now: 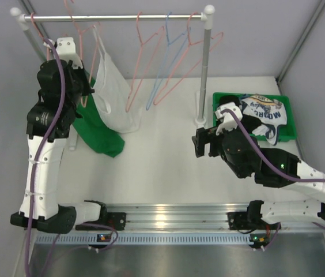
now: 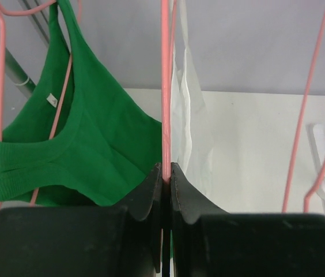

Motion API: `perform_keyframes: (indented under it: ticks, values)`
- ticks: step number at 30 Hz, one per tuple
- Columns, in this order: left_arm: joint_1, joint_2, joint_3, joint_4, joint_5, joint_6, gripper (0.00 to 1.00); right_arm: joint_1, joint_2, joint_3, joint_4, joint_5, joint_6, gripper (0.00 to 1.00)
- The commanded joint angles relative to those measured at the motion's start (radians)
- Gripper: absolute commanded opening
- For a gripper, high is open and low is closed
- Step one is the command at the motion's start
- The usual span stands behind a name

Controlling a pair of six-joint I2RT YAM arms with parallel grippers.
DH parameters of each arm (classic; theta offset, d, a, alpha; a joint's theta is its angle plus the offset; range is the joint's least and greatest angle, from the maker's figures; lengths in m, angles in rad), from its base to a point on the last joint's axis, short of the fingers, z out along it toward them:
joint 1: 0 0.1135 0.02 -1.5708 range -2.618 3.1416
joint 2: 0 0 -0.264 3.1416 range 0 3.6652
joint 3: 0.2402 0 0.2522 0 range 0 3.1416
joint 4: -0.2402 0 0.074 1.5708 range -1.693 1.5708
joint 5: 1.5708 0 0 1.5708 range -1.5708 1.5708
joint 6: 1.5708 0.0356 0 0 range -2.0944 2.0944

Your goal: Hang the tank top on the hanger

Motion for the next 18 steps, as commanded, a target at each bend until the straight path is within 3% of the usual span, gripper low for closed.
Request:
perform_keyframes:
  ticks: [1, 11, 18]
  values:
    - [0.091, 0.013, 0.055, 0.043, 0.122, 0.000, 0.00, 0.015, -0.006, 0.042, -0.011, 0.000, -0.016, 0.88]
    - [0.255, 0.049, -0.037, 0.119, 0.343, -0.062, 0.00, 0.015, -0.006, 0.049, -0.025, -0.001, -0.017, 0.88]
    - [0.277, 0.039, -0.104, 0.141, 0.354, -0.066, 0.00, 0.015, -0.009, 0.038, -0.020, -0.003, -0.013, 0.88]
